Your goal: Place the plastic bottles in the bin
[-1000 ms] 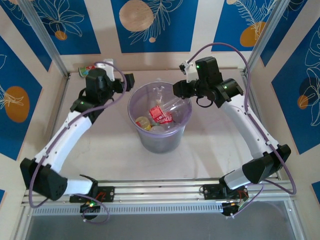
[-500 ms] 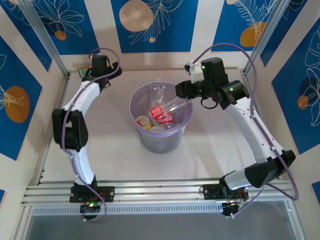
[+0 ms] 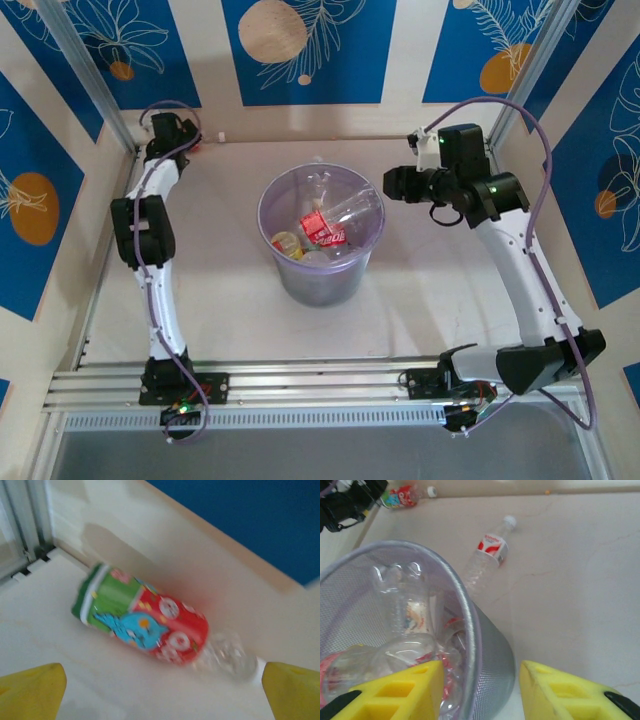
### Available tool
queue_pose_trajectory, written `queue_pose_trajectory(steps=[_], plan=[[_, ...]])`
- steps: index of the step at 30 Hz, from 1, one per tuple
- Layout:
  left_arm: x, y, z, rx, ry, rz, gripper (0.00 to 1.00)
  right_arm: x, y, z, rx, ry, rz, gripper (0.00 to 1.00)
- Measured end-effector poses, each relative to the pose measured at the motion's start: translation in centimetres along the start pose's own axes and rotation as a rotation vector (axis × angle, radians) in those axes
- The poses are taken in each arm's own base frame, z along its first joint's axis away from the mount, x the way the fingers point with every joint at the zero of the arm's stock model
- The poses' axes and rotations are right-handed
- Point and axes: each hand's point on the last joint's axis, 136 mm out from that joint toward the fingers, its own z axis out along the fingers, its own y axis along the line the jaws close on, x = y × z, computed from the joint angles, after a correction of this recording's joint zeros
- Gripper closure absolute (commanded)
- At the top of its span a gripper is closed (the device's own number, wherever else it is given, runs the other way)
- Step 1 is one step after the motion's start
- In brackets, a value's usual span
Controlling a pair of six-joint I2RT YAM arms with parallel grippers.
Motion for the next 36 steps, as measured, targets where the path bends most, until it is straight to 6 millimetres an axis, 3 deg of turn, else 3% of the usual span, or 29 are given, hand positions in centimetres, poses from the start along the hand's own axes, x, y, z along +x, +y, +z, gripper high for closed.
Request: queue_pose_trajectory(steps=[5,12,22,26,30,31,36], plan=[[-1.0,2.0,2.9,0.023,-0.073,-0.089,0.0,0.7,-0.9,1.1,0.04,0.044,0.022,0.56],[-3.5,0.2,7.1,0.137,-0.145,-0.212,0.06,1.2,-1.2,2.6,0.096,0.108,0.027,0.56],[-2.5,2.8,8.1,0.159,-0.036,-0.283,0.12,0.3,-0.4,3.4,0.133,0.122,0.002,0.56],[-1.3,3.0,7.4,0.185,0.051,-0.275,0.11,0.2,0.3,3.7,0.141,0.119,-0.02,0.57],[4.3,3.9,5.6,0.165,0.227,-0.246,0.09,0.3,0.6,3.7,0.146,0.119,-0.034,0.56],[4.9,3.5,5.0,0.181,0.236,-0.227,0.08,0.3,0.6,3.7,0.147,0.118,-0.035,0.56],[8.2,2.7,-0.8,0.216,0.367,-0.175,0.06,0.6,0.5,3.5,0.151,0.116,-0.037,0.56]])
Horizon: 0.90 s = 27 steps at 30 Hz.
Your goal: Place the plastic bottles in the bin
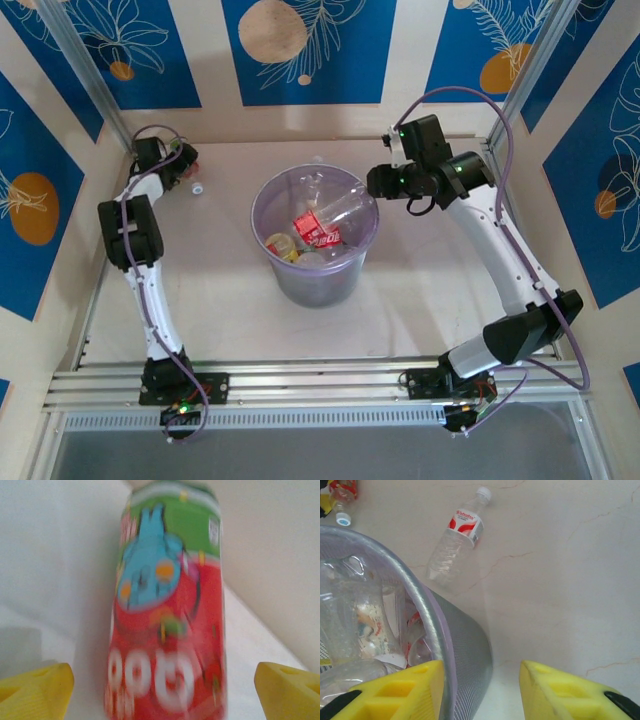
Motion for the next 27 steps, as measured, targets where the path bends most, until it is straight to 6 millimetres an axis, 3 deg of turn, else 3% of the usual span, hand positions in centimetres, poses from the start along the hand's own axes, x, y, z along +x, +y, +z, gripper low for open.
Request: queue_pose_trajectory(steps=[3,7,11,14,18,20,23,27], plan=[[1.5,-0.9,-3.2,-0.038,0.004,0.049,0.0,0.3,-0.1,-0.1,0.0,-0.001,0.0,0.56],[-0.5,-4.0,-6.0,-0.071,-0.072,0.161,0.0,0.4,-0.4,-0.1,0.0,-0.007,0.001,0.56],[-3.2,-6.4,-6.2,-0.132,-0.136,0.274,0.0,0.4,-0.5,-0.2,-0.005,-0.018,0.002,0.56],[-4.0,-7.2,-4.4,-0.167,-0.142,0.345,0.0,0.4,-0.4,-0.4,-0.011,-0.028,-0.001,0.56],[-2.5,-5.6,-0.5,-0.258,-0.078,0.424,0.0,0.3,-0.3,-1.0,-0.016,-0.046,-0.003,0.57],[-0.5,-3.4,1.1,-0.324,-0.016,0.446,0.0,0.2,-0.2,-1.5,-0.02,-0.057,-0.005,0.57],[2.4,-0.4,2.0,-0.399,0.085,0.453,0.01,0.3,0.0,-2.2,-0.029,-0.069,-0.007,0.57],[3.4,0.5,1.9,-0.425,0.129,0.448,0.22,0.5,0.0,-2.4,-0.032,-0.075,-0.008,0.56]])
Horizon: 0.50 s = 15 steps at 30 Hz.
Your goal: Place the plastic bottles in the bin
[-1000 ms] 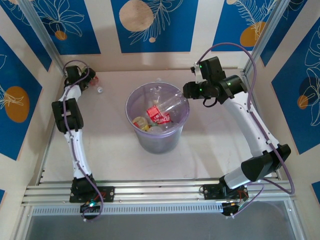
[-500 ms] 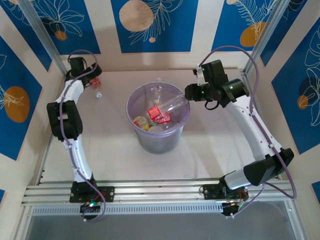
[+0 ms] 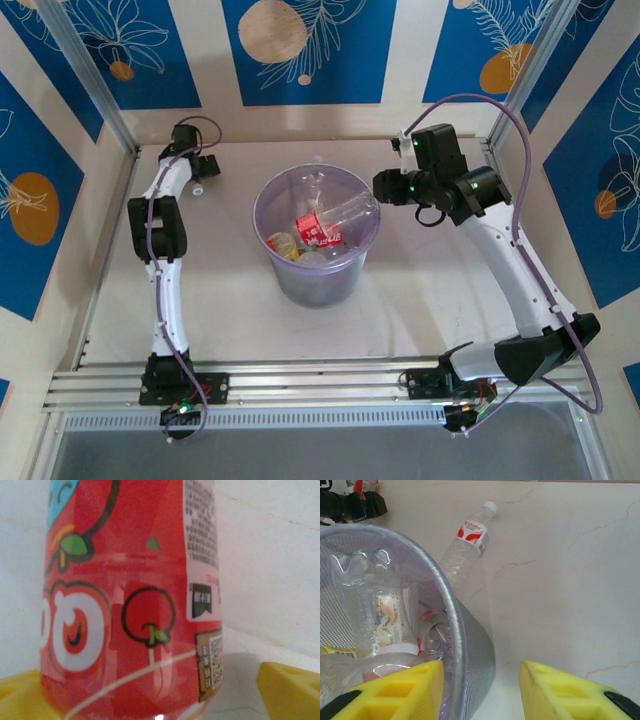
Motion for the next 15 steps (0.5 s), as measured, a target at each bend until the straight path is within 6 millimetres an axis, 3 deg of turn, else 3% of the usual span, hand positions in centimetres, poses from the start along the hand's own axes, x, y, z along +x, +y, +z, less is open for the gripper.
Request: queue_pose_trajectory(steps=[2,9,12,15], plan=[[0.1,0.0,0.0,-0.001,0.004,-0.002,0.34,0.3,0.1,0.0,-0.002,0.004,-0.002,0.57],[1.0,0.4,-0.8,-0.01,0.034,-0.004,0.49,0.7,0.1,-1.1,-0.01,-0.015,-0.005,0.56],[0.8,0.6,-2.8,-0.007,0.028,-0.002,0.51,0.6,0.2,-2.0,-0.016,-0.039,-0.006,0.56],[-0.7,0.4,-6.6,0.016,-0.017,-0.006,0.55,0.6,0.3,-2.6,-0.026,-0.053,-0.007,0.56]])
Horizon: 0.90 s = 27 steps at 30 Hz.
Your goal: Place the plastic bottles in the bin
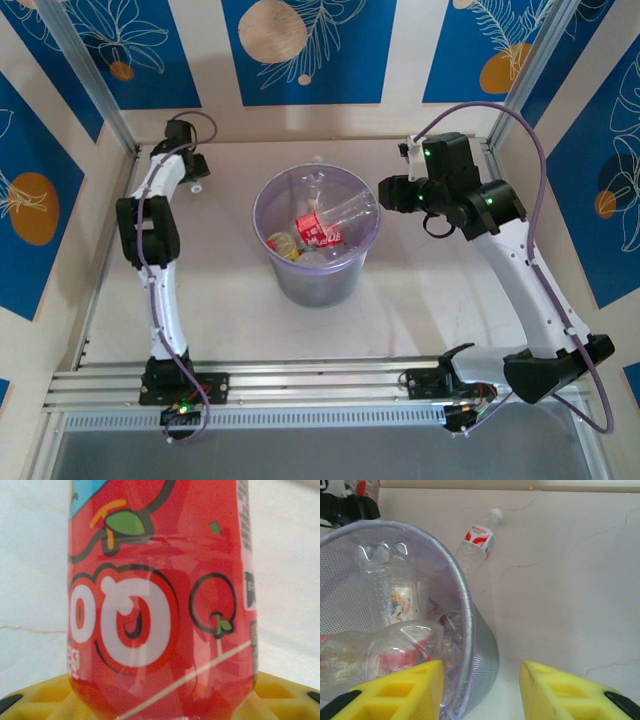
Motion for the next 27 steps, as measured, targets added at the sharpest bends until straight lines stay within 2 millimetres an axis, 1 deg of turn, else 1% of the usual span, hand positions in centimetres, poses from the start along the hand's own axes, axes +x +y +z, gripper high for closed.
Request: queue_pose_trajectory(steps=[4,5,6,7,8,10,11,12,14,17,19,20,22,24,26,27], plan=[[-3.1,-1.3,-8.4,0.081,-0.137,-0.005,0.63,-0.3,0.1,-0.3,-0.014,-0.012,0.002,0.57],[-4.1,-1.8,-11.2,0.115,-0.186,-0.003,0.65,-0.3,0.2,-0.3,-0.02,-0.014,0.004,0.56],[-4.8,-2.5,-13.6,0.147,-0.23,0.002,0.65,-0.4,0.2,-0.3,-0.026,-0.014,0.004,0.56],[-5.6,-3.5,-16.8,0.191,-0.286,0.017,0.66,-0.4,0.3,-0.3,-0.033,-0.015,0.005,0.56],[-5.9,-4.4,-19.7,0.23,-0.329,0.035,0.68,-0.5,0.3,-0.3,-0.039,-0.017,0.006,0.56],[-6.3,-6.9,-25.7,0.323,-0.425,0.076,0.69,-0.7,0.4,-0.4,-0.051,-0.022,0.007,0.56],[-6.0,-8.5,-29.0,0.386,-0.474,0.104,0.7,-0.8,0.5,-0.5,-0.057,-0.025,0.008,0.56],[-5.6,-9.6,-31.4,0.437,-0.507,0.124,0.73,-1.0,0.5,-0.7,-0.064,-0.029,0.009,0.56],[-3.9,-12.4,-37.1,0.581,-0.576,0.173,0.74,-1.5,0.8,-1.0,-0.083,-0.047,0.009,0.56],[-0.8,-15.8,-43.6,0.786,-0.631,0.25,0.77,-2.4,1.5,-1.5,-0.122,-0.075,0.007,0.56],[1.2,-17.5,-46.5,0.905,-0.649,0.296,0.79,-2.9,2.1,-1.8,-0.16,-0.092,0.008,0.5],[2.4,-18.4,-47.5,0.962,-0.649,0.32,0.79,-3.1,2.4,-2.0,-0.182,-0.099,0.009,0.48],[4.6,-20.2,-48.5,1.058,-0.63,0.37,0.79,-3.7,3.2,-2.5,-0.228,-0.116,0.007,0.43],[6.8,-21.8,-48.4,1.123,-0.584,0.418,0.78,-4.4,4.1,-3.2,-0.276,-0.137,0.004,0.37],[9.4,-23.3,-47.3,1.174,-0.527,0.472,0.78,-5.2,5.2,-4.1,-0.338,-0.163,0.005,0.31],[10.3,-23.8,-46.8,1.189,-0.502,0.49,0.77,-5.6,5.7,-4.5,-0.366,-0.177,0.0,0.28]])
